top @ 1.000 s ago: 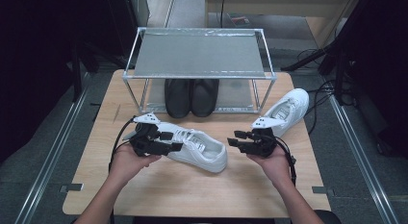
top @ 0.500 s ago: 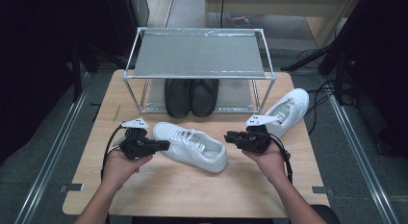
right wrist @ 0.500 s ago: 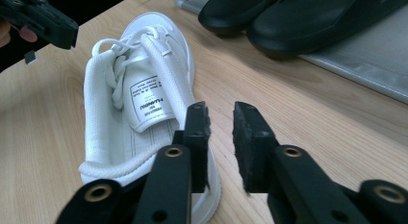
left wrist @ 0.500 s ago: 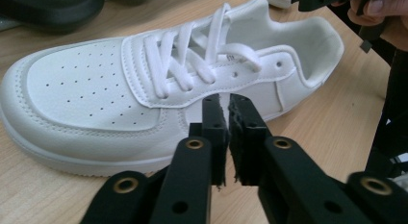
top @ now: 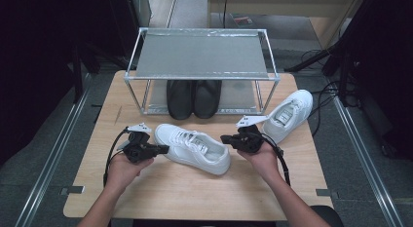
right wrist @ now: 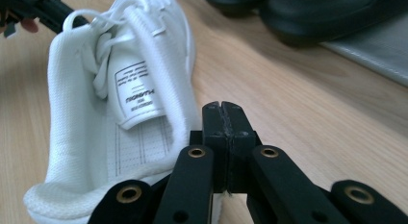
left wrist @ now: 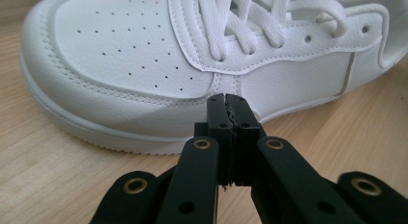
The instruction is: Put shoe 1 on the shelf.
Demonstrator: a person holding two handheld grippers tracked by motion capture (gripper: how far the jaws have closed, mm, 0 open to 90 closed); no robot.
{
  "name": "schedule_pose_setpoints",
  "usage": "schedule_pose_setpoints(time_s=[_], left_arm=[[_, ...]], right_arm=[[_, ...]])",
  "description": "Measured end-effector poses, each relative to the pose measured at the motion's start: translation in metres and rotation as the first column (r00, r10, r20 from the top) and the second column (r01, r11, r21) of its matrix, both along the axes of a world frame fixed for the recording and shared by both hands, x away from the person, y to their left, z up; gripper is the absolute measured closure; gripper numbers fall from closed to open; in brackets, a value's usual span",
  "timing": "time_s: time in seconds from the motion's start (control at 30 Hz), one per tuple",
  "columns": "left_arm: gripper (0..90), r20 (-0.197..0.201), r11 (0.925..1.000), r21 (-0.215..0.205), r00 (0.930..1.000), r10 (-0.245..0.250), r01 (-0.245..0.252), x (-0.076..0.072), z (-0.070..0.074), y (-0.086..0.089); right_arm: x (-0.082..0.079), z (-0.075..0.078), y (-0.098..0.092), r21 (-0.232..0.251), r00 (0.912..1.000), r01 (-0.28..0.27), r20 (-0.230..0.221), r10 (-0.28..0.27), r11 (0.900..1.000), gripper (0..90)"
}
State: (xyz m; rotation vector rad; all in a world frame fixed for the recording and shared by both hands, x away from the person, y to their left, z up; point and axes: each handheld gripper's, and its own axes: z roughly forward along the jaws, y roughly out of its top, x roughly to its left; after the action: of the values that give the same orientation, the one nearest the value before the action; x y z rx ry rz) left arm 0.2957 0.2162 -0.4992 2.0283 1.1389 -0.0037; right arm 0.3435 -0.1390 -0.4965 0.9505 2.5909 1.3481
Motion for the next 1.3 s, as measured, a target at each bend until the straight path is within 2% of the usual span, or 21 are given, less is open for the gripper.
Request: schedule_pose_setpoints(time_s=[0.07,0.17,0.37,0.8,1.1,1.3], left_arm=[[90.0,0.0,1.0,0.005,1.0,-0.003,0.003,0.0,-0.001,-0.002],[90.0,-0.011,0.9997,0.024,0.9999,-0.01,0.01,0.001,-0.005,-0.006],[89.8,-0.008,0.9997,0.019,0.9999,-0.013,0.013,0.001,-0.005,-0.006],[89.5,-0.035,0.9998,-0.004,0.9992,-0.019,0.019,0.006,-0.006,-0.005],[89.4,-0.036,0.9986,-0.016,0.9981,-0.05,0.05,0.011,-0.004,-0.011],[89.3,-0.035,0.998,-0.006,0.9974,-0.063,0.063,0.015,-0.003,-0.013]], right_arm=[[-0.002,0.0,0.002,-0.012,1.0,-0.003,0.009,0.003,1.0,90.0],[-0.001,0.0,0.002,-0.002,1.0,-0.004,0.001,0.004,1.0,90.0],[-0.003,0.0,0.001,-0.003,0.9999,-0.012,-0.011,0.012,1.0,90.0],[-0.014,0.001,0.0,-0.012,0.9993,-0.035,-0.016,0.035,0.999,90.0],[-0.025,0.0,0.0,-0.005,0.9982,-0.049,-0.035,0.049,0.999,90.0],[-0.034,0.001,0.001,-0.006,0.9967,-0.067,-0.047,0.067,0.998,90.0]])
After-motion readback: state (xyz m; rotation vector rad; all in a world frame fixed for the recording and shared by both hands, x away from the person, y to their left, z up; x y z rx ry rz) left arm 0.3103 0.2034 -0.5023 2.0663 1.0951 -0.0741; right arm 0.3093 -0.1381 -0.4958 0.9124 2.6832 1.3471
